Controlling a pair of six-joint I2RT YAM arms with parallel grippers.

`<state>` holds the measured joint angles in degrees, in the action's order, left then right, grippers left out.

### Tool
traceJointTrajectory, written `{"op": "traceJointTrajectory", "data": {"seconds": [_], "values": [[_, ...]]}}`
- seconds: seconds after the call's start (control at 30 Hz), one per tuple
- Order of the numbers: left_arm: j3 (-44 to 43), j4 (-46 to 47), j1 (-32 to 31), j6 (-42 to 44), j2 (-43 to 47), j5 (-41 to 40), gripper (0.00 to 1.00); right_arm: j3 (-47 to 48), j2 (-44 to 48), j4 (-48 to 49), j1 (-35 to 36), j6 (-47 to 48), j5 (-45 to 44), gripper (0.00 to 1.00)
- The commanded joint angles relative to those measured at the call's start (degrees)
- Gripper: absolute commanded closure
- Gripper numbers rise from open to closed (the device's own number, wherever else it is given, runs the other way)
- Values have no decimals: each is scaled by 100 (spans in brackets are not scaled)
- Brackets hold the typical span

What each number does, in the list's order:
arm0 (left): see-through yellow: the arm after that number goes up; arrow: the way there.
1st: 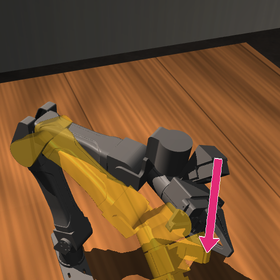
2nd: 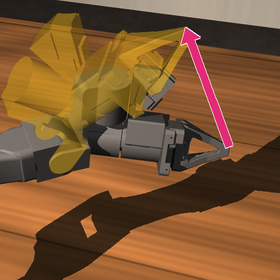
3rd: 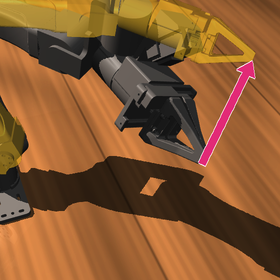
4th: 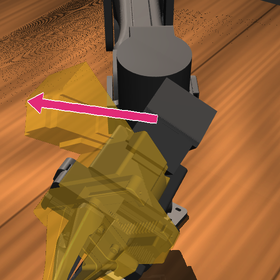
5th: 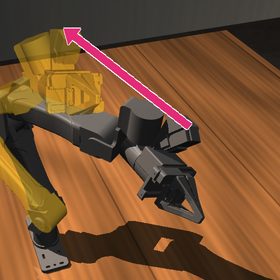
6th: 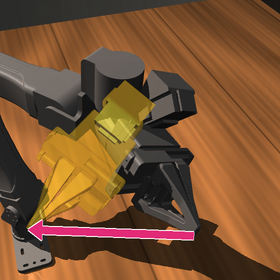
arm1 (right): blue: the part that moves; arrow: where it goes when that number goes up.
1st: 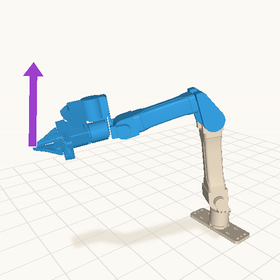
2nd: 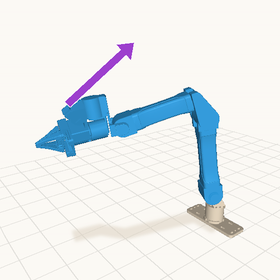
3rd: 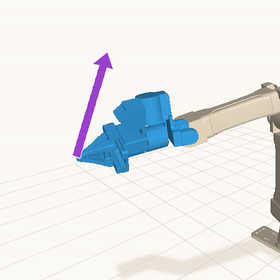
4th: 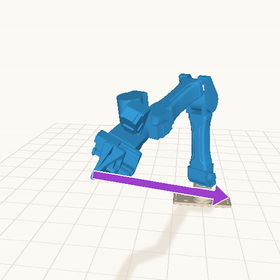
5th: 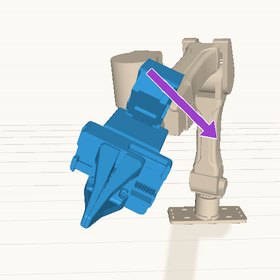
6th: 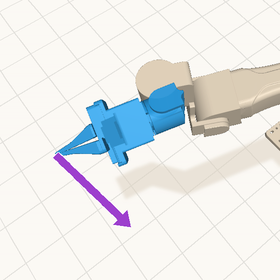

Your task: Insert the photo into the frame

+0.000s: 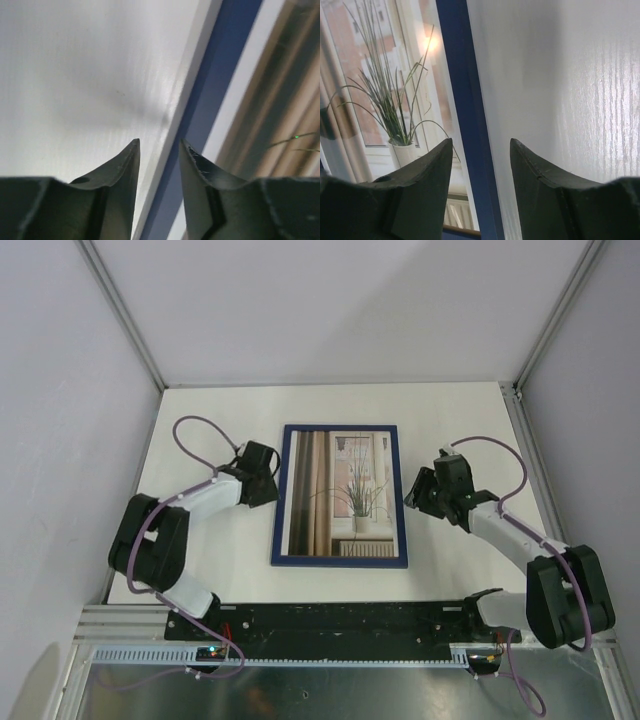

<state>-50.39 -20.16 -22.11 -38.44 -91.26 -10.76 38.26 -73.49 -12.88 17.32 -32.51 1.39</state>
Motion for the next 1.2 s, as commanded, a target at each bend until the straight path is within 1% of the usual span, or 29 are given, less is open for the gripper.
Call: {"op": "traceJointTrajectory", "data": {"seconds": [0.0,0.13,0.2,0.23,0.27,0.3,0.47,0.6,0.7,0.83,1.03,1.17], "values": [[-525,-188,12,359,744,-56,53,267,354,-133,13,-12,6,43],[-865,-447,11,612,1219,410,34,478,663,-244,13,-103,169,38],[-968,-555,6,700,1540,549,21,585,916,-246,20,-171,250,35],[-1010,-588,10,756,1712,620,11,634,1022,-239,23,-205,275,34],[-1044,-617,12,819,1895,681,6,676,1153,-222,24,-226,292,33],[-1096,-645,13,916,2052,760,3,719,1254,-205,25,-258,305,31],[-1295,-871,5,1229,2619,1111,1,785,1780,41,26,-390,375,21],[-1110,-914,11,1282,2980,1207,0,786,2134,211,78,-483,265,16],[-898,-907,13,1282,3169,1113,0,788,2327,275,146,-476,80,13],[-710,-899,4,1465,3189,1095,0,788,2369,341,243,-475,-84,12],[-425,-733,10,1638,3196,1176,0,788,2221,464,460,-509,-513,11],[-223,-595,13,1650,3255,1111,0,788,2090,581,548,-503,-620,11]]}}
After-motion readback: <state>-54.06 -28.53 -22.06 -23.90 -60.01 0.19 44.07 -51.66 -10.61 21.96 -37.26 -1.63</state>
